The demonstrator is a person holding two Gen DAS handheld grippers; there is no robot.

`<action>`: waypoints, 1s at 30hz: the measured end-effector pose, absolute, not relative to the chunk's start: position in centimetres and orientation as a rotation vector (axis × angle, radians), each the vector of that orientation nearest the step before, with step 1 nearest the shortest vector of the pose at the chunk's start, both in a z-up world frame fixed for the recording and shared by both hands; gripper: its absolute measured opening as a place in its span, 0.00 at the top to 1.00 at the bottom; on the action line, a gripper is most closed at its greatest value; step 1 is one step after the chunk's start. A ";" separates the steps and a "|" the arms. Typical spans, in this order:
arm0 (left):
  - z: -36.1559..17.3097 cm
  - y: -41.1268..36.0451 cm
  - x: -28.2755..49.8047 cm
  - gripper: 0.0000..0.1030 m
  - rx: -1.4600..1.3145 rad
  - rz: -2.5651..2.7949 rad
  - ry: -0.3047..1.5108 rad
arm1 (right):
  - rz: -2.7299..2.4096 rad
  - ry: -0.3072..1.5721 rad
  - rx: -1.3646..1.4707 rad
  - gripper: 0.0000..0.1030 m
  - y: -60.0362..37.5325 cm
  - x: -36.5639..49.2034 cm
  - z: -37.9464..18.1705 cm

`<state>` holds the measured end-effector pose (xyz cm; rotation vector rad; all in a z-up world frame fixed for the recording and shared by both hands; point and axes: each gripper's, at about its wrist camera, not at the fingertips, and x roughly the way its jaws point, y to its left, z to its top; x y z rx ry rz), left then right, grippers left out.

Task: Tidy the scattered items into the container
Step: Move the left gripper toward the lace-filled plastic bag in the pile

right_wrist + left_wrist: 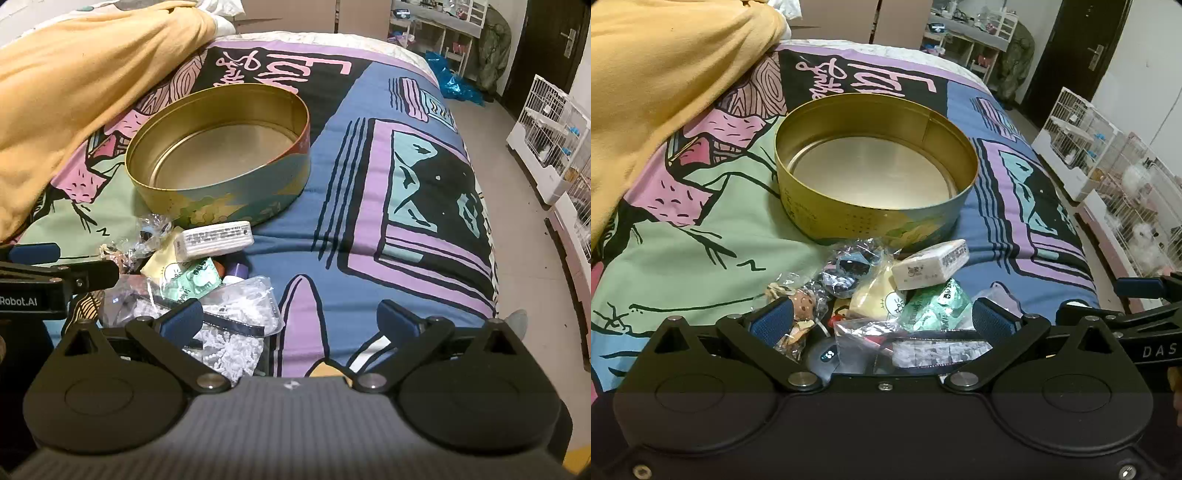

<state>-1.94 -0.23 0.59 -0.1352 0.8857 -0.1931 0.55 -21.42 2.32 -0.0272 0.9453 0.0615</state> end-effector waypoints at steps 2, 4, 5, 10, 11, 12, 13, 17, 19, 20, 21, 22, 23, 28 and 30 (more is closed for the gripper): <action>0.6 -0.2 -1.9 0.00 -0.134 -0.191 0.885 | 0.062 0.944 -0.029 0.00 -21.4 0.5 2.3; 0.6 -0.2 -1.9 0.00 -0.135 -0.192 0.885 | 0.061 0.945 -0.029 0.00 -21.4 0.5 2.3; 0.6 -0.2 -1.9 0.00 -0.134 -0.191 0.885 | 0.060 0.946 -0.029 0.00 -21.4 0.5 2.3; 0.5 -0.2 -2.0 0.00 -0.129 -0.190 0.886 | 0.060 0.952 -0.032 0.00 -21.4 0.4 2.3; 0.5 -0.2 -2.0 0.00 -0.128 -0.191 0.887 | 0.060 0.953 -0.033 0.00 -21.3 0.4 2.3; 0.5 -0.3 -2.1 0.00 -0.127 -0.192 0.887 | 0.061 0.953 -0.034 0.00 -21.3 0.4 2.2; 0.4 -0.3 -2.1 0.00 -0.126 -0.194 0.888 | 0.061 0.953 -0.035 0.00 -21.3 0.4 2.2; 0.3 -0.5 -2.2 0.00 -0.122 -0.201 0.889 | 0.058 0.956 -0.034 0.00 -21.3 0.4 2.0; 0.2 -0.5 -2.2 0.00 -0.121 -0.202 0.888 | 0.057 0.957 -0.034 0.00 -21.3 0.4 2.0; 0.2 -0.5 -2.2 0.00 -0.121 -0.202 0.888 | 0.057 0.958 -0.033 0.00 -21.3 0.4 2.0; 0.2 -0.5 -2.2 0.00 -0.121 -0.201 0.889 | 0.057 0.957 -0.034 0.00 -21.3 0.4 2.0; 0.2 -0.6 -2.2 0.00 -0.121 -0.201 0.889 | 0.057 0.958 -0.034 0.00 -21.3 0.4 2.0; 0.1 -0.6 -2.2 0.00 -0.120 -0.202 0.890 | 0.057 0.957 -0.034 0.00 -21.3 0.4 2.0; 0.0 -0.6 -2.2 0.00 -0.119 -0.206 0.893 | 0.060 0.960 -0.033 0.00 -21.3 0.4 1.9; 0.0 -0.6 -2.3 0.00 -0.117 -0.210 0.895 | 0.060 0.961 -0.034 0.00 -21.3 0.5 1.8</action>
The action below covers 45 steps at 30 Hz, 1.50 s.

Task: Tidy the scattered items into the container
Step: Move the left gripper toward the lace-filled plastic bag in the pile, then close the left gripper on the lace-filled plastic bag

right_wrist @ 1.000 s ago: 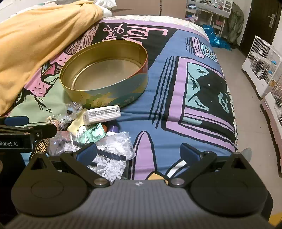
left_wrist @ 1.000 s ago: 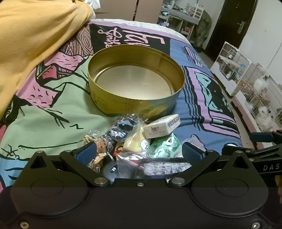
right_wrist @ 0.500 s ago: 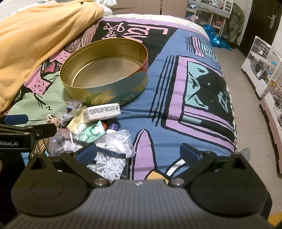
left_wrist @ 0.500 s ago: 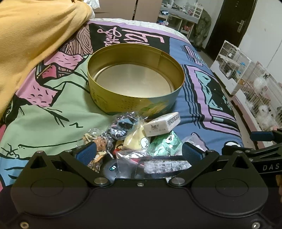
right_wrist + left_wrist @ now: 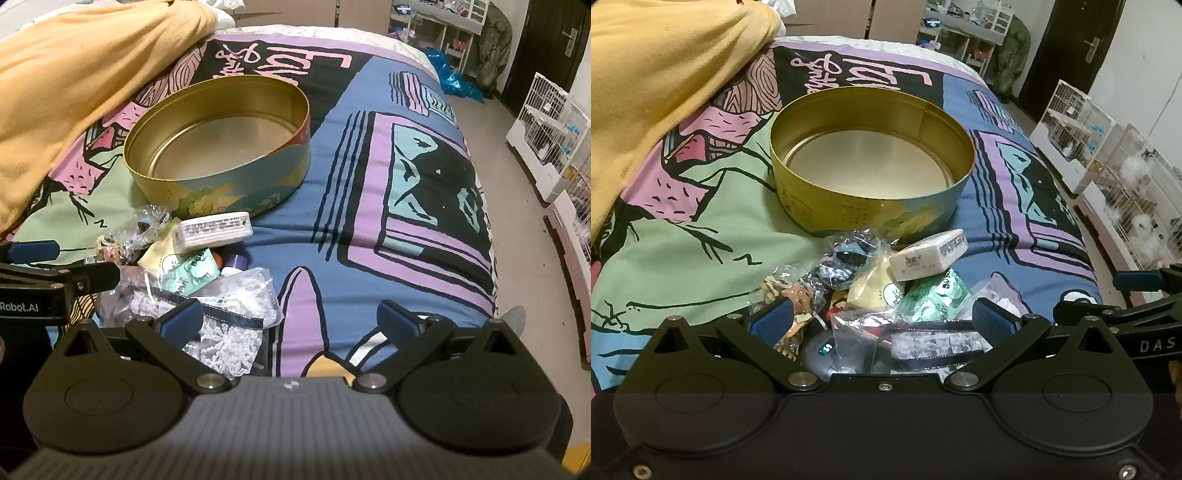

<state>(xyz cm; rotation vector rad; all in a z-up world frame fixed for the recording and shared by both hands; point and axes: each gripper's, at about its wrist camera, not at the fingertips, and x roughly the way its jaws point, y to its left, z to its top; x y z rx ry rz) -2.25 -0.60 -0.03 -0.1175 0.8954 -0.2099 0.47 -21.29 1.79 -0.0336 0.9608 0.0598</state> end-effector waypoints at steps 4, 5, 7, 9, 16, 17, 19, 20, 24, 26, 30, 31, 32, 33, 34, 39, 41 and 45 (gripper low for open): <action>-0.2 -0.6 -2.2 0.00 -0.114 -0.217 0.901 | 0.056 0.962 -0.031 0.00 -21.3 0.5 1.8; -0.2 -0.7 -2.2 0.00 -0.113 -0.219 0.902 | 0.055 0.962 -0.031 0.00 -21.4 0.5 1.8; -0.2 -0.7 -2.2 0.00 -0.114 -0.223 0.902 | 0.052 0.963 -0.030 0.00 -21.4 0.6 1.7; -0.2 -0.7 -2.2 0.00 -0.117 -0.228 0.902 | 0.048 0.965 -0.030 0.00 -21.5 0.6 1.7; -0.4 -0.5 -2.3 0.00 -0.118 -0.247 0.909 | 0.046 0.965 -0.030 0.00 -21.6 0.6 1.7; -0.5 -0.4 -2.3 0.00 -0.119 -0.253 0.909 | 0.044 0.966 -0.029 0.00 -21.7 0.6 1.7; -0.5 -0.3 -2.6 0.00 -0.119 -0.267 0.910 | 0.038 0.968 -0.028 0.00 -21.8 0.7 1.7; -0.5 -0.3 -2.7 0.00 -0.117 -0.273 0.911 | 0.036 0.968 -0.028 0.00 -21.9 0.7 1.7; -1.1 -0.2 -2.9 0.00 -0.112 -0.296 0.935 | 0.026 0.968 -0.023 0.00 -22.3 0.6 1.7; -1.4 -0.1 -3.1 0.00 -0.116 -0.305 0.947 | 0.022 0.973 -0.015 0.00 -22.5 0.6 1.5; -1.9 0.2 -3.4 0.01 -0.124 -0.326 0.966 | 0.020 0.978 -0.008 0.00 -22.7 0.6 1.3; -2.1 0.1 -3.5 0.01 -0.125 -0.342 0.971 | 0.021 0.979 -0.008 0.00 -22.7 0.6 1.2; -2.3 0.0 -3.5 0.01 -0.124 -0.359 0.976 | 0.021 0.980 -0.008 0.00 -22.8 0.6 1.2; -2.5 -0.2 -3.6 0.01 -0.121 -0.378 0.980 | 0.019 0.981 -0.007 0.00 -22.8 0.7 1.1; -2.7 -0.4 -3.7 0.01 -0.118 -0.400 0.984 | 0.017 0.983 -0.005 0.00 -22.9 0.7 1.0; -4.1 -1.8 -3.6 0.01 -0.092 -0.476 1.022 | 0.014 0.985 0.002 0.00 -23.1 0.8 0.9; -4.7 -2.3 -3.5 0.01 -0.067 -0.488 1.030 | 0.016 0.984 -0.001 0.00 -23.0 0.7 1.0; -5.6 -3.1 -3.2 0.01 -0.033 -0.490 1.049 | 0.014 0.989 -0.004 0.00 -23.1 0.8 0.8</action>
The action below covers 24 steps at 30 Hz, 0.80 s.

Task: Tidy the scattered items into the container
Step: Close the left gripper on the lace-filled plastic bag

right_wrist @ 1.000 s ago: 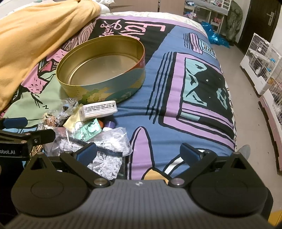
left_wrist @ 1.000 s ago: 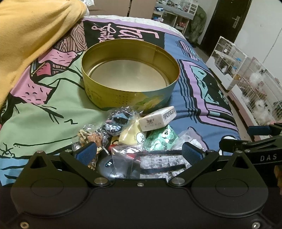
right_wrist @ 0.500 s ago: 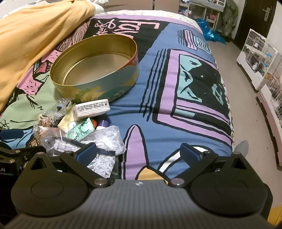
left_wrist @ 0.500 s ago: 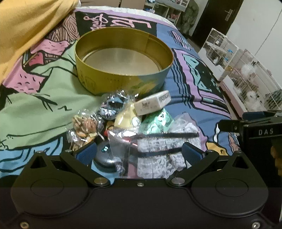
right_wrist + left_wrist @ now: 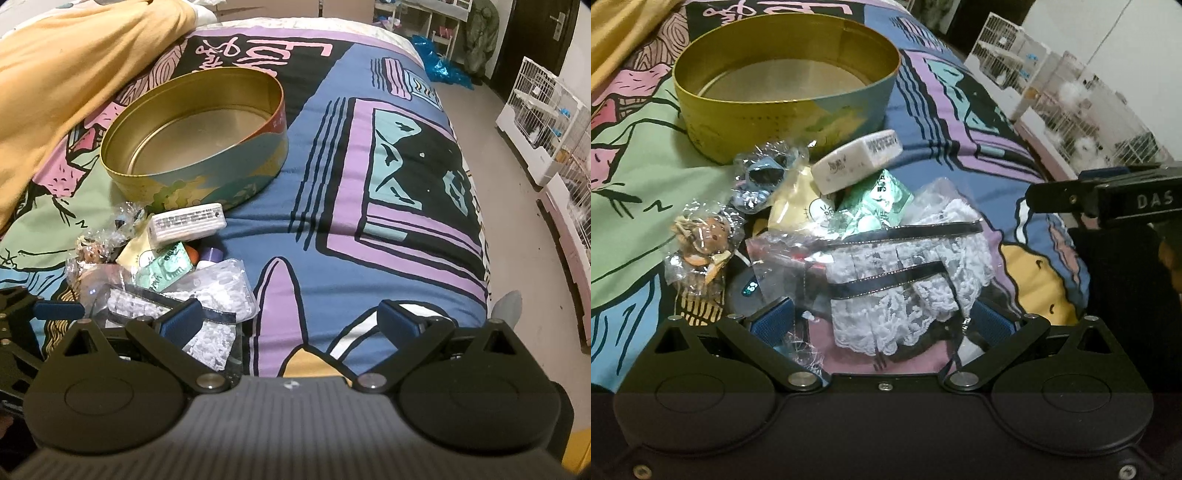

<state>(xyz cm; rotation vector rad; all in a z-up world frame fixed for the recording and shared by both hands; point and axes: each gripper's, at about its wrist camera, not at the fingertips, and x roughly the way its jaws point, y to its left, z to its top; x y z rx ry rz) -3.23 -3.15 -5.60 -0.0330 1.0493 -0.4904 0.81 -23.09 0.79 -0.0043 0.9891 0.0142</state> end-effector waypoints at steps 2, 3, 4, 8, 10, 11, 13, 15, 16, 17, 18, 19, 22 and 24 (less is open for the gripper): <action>-6.0 -3.4 -2.9 0.01 -0.025 -0.489 1.057 | 0.013 0.993 0.000 0.00 -23.1 0.8 0.7; -6.2 -3.5 -2.8 0.01 -0.024 -0.491 1.060 | 0.012 0.994 0.001 0.00 -23.1 0.8 0.7; -6.3 -3.6 -2.7 0.01 -0.022 -0.487 1.066 | 0.013 0.994 0.000 0.00 -23.1 0.9 0.6; -6.7 -4.7 -2.4 0.01 0.031 -0.484 1.055 | 0.016 0.996 -0.008 0.00 -22.9 1.0 0.5; -6.7 -5.6 -2.6 0.01 0.090 -0.483 1.040 | 0.017 0.998 -0.006 0.00 -22.9 1.1 0.4; -6.8 -6.1 -2.7 0.01 0.110 -0.489 1.035 | 0.015 0.999 -0.005 0.00 -22.9 1.1 0.4; -7.0 -6.8 -3.0 0.01 0.134 -0.506 1.039 | 0.014 1.002 -0.004 0.00 -22.9 1.2 0.3; -7.4 -7.7 -3.1 0.01 0.162 -0.504 1.040 | 0.011 1.003 -0.002 0.00 -23.0 1.2 0.2; -7.6 -8.1 -3.1 0.01 0.178 -0.505 1.044 | 0.011 1.004 0.000 0.00 -23.0 1.2 0.2; -8.0 -8.4 -3.1 0.01 0.189 -0.507 1.050 | 0.011 1.005 0.001 0.00 -23.0 1.2 0.1; -8.3 -8.7 -3.1 0.01 0.197 -0.505 1.058 | 0.009 1.007 0.002 0.00 -23.0 1.2 0.1; -8.7 -9.0 -3.1 0.02 0.208 -0.503 1.066 | 0.008 1.009 0.002 0.00 -23.1 1.2 0.0; -9.2 -9.2 -3.1 0.18 0.191 -0.507 1.076 | 0.009 1.008 0.000 0.00 -23.2 1.1 0.0; -9.1 -8.8 -2.9 0.29 0.143 -0.510 1.085 | 0.006 1.007 0.002 0.00 -23.2 1.2 0.0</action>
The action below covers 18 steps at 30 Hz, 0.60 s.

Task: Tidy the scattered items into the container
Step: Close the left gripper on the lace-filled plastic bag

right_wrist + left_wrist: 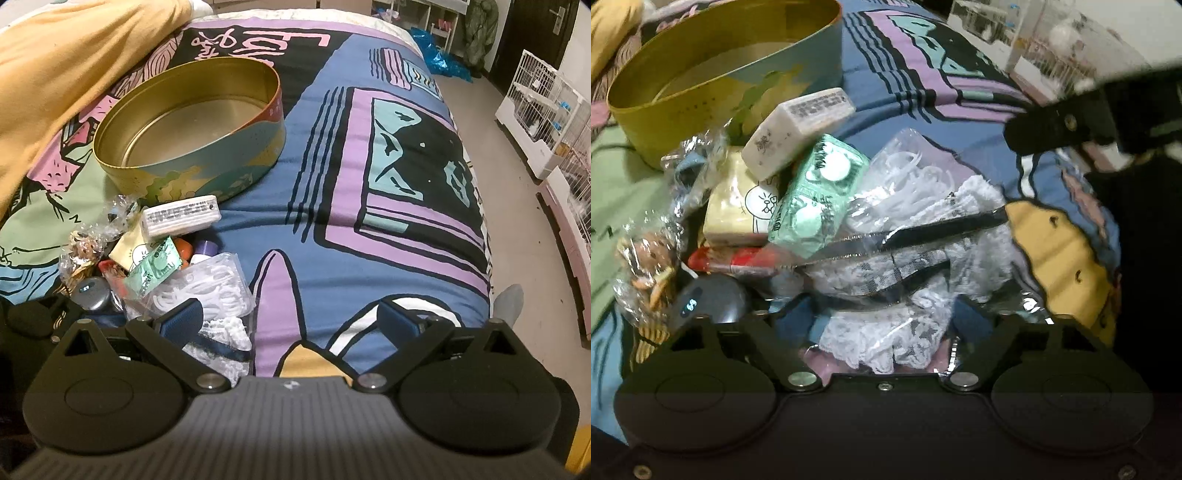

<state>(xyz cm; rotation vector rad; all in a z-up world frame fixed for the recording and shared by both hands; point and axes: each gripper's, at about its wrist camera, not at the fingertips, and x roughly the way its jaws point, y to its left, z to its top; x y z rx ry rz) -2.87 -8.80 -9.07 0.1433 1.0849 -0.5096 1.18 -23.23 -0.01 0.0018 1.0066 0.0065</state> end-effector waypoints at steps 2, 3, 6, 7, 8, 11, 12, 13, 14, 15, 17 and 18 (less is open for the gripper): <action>-8.6 -8.1 -2.8 0.56 0.100 -0.527 1.077 | 0.003 1.009 0.008 0.00 -23.4 1.2 -0.1; -8.3 -7.8 -2.9 0.62 0.082 -0.534 1.071 | 0.003 1.009 0.011 0.00 -23.4 1.3 -0.1; -7.6 -7.1 -3.2 0.78 0.066 -0.545 1.050 | 0.003 1.007 0.010 0.00 -23.3 1.3 0.0; -7.4 -6.9 -3.3 0.83 0.054 -0.548 1.050 | 0.005 1.005 0.008 0.00 -23.3 1.2 0.1; -7.2 -6.7 -3.4 0.86 0.042 -0.552 1.048 | 0.007 1.003 0.006 0.00 -23.2 1.2 0.2; -5.8 -5.9 -4.0 0.87 0.009 -0.559 1.017 | 0.008 0.996 0.001 0.00 -23.2 1.0 0.5; -5.1 -5.6 -4.2 0.87 0.005 -0.555 1.000 | 0.006 0.994 0.001 0.00 -23.3 1.0 0.6; -4.4 -5.4 -4.4 0.87 -0.001 -0.553 0.985 | 0.004 0.993 0.002 0.00 -23.4 1.0 0.7; -3.9 -5.0 -4.4 0.87 -0.009 -0.555 0.976 | 0.000 0.993 0.003 0.00 -23.4 1.0 0.7; -3.2 -4.6 -4.5 0.87 -0.019 -0.545 0.962 | -0.004 0.992 0.005 0.00 -23.5 1.0 0.8; -2.1 -3.9 -4.4 0.87 -0.020 -0.522 0.936 | -0.009 0.988 0.009 0.00 -23.7 1.0 0.9; -1.6 -3.6 -4.4 0.87 -0.022 -0.509 0.922 | -0.011 0.986 0.011 0.00 -23.8 1.0 0.9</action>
